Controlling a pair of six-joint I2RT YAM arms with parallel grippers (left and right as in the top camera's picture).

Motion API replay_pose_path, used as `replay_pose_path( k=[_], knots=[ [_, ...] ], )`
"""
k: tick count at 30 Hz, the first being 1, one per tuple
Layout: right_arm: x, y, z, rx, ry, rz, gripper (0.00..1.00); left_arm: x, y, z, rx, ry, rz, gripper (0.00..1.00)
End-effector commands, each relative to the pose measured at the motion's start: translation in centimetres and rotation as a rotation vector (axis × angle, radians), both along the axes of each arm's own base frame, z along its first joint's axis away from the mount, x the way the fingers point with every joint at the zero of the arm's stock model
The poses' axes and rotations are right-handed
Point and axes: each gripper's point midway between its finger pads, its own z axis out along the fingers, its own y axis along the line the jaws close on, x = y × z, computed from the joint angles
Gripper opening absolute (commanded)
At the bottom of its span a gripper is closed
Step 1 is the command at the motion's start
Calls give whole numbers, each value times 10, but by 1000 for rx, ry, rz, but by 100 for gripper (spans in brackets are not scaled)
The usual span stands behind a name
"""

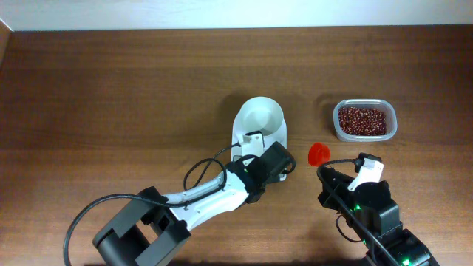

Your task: Scoop and weigh 50g on scale

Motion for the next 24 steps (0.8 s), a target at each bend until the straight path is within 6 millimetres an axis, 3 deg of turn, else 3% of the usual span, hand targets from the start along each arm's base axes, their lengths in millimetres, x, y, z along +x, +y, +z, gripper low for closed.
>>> replay_pose_path(
  k=[1, 24],
  knots=[
    [2, -3, 6, -6, -22, -14, 4, 4, 0, -5, 11, -11, 16, 0],
    [2, -3, 6, -6, -22, -13, 4, 1, -12, -17, -28, 25, -10, 0]
  ],
)
